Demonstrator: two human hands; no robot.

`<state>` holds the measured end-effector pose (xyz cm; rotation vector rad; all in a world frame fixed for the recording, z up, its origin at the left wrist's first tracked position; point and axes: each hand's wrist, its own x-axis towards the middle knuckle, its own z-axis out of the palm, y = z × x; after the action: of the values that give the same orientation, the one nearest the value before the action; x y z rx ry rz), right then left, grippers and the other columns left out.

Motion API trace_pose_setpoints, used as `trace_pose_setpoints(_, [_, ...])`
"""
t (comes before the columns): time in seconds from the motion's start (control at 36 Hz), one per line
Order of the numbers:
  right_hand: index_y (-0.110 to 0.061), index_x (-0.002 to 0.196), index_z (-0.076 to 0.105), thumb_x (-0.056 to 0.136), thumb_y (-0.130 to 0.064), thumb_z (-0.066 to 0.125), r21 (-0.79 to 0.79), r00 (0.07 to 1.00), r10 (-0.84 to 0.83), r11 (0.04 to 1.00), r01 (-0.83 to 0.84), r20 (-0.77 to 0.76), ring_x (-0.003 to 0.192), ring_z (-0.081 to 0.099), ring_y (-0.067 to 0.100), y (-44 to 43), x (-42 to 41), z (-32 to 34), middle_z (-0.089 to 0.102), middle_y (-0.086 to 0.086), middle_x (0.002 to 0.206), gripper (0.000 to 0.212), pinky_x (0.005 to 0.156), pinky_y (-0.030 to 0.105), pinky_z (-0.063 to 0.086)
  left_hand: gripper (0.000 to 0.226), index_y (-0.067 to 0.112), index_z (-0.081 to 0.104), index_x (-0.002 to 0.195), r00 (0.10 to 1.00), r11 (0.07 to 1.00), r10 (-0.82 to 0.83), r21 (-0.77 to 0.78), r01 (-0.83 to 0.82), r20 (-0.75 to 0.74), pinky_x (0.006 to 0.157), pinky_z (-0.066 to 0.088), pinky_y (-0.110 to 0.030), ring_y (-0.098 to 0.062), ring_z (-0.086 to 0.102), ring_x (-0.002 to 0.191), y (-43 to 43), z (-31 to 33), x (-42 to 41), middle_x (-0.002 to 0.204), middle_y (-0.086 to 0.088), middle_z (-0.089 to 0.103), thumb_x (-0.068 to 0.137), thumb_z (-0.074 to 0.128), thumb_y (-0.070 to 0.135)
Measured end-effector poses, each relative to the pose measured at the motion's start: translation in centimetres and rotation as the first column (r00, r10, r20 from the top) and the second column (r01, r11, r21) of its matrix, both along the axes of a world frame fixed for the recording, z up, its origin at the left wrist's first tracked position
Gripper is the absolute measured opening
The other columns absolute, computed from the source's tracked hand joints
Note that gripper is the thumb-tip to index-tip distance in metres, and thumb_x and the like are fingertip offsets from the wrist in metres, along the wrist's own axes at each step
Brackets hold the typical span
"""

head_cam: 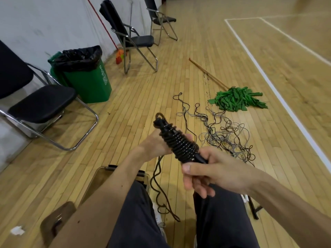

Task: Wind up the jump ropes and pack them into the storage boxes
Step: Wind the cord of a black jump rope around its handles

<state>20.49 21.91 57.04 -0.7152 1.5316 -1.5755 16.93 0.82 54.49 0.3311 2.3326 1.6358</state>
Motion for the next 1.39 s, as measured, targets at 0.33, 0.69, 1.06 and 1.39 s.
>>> trace_pose_setpoints(0.33, [-0.016,0.070,0.063,0.098,-0.014,0.062,0.050,0.954,-0.284,0.959,0.280,0.095,0.044,0.040,0.010,0.3,-2.0,-1.6,0.049,0.001,0.058,0.028,0.041,0.019,0.027,0.039,0.006,0.068,0.083,0.985,0.997,0.055,-0.059,-0.046,0.165,0.038,0.026,-0.020,-0.010,0.033,0.039,0.7,0.2,1.4,0.050,0.003,0.046,0.102,0.051,0.036])
trace_pose_setpoints(0.69, [-0.007,0.084,0.056,0.099,-0.012,0.063,0.204,0.876,-0.483,0.858,0.471,0.008,0.048,0.048,0.014,0.3,-3.8,-5.2,0.055,0.004,0.061,0.017,0.043,0.021,0.036,0.031,0.011,0.072,0.080,0.994,0.988,-0.006,-0.154,0.023,0.111,0.045,0.030,-0.025,-0.014,0.036,0.045,-0.4,-0.5,2.2,0.053,0.000,0.045,0.095,0.065,0.037])
trace_pose_setpoints(1.06, [-0.005,0.082,0.056,0.100,-0.009,0.061,0.309,0.822,-0.531,0.762,0.569,-0.204,0.043,0.049,0.012,0.9,-5.7,-8.9,0.056,-0.001,0.052,0.019,0.041,0.022,0.039,0.028,0.006,0.073,0.103,0.997,0.913,0.016,-0.408,0.016,0.076,0.045,0.041,-0.009,0.012,0.055,0.046,0.9,0.1,2.7,0.045,0.017,0.056,0.099,0.062,0.031])
trace_pose_setpoints(1.39, [-0.005,0.080,0.054,0.101,-0.013,0.060,0.417,0.827,-0.485,0.715,0.562,-0.284,0.037,0.046,0.009,1.3,-6.2,-10.0,0.053,-0.004,0.046,0.023,0.041,0.021,0.038,0.030,0.017,0.071,0.110,0.993,0.704,-0.073,-0.710,-0.018,-0.097,0.055,0.033,-0.020,-0.001,0.049,0.062,2.4,0.9,3.2,0.072,0.011,0.057,0.099,0.058,0.042])
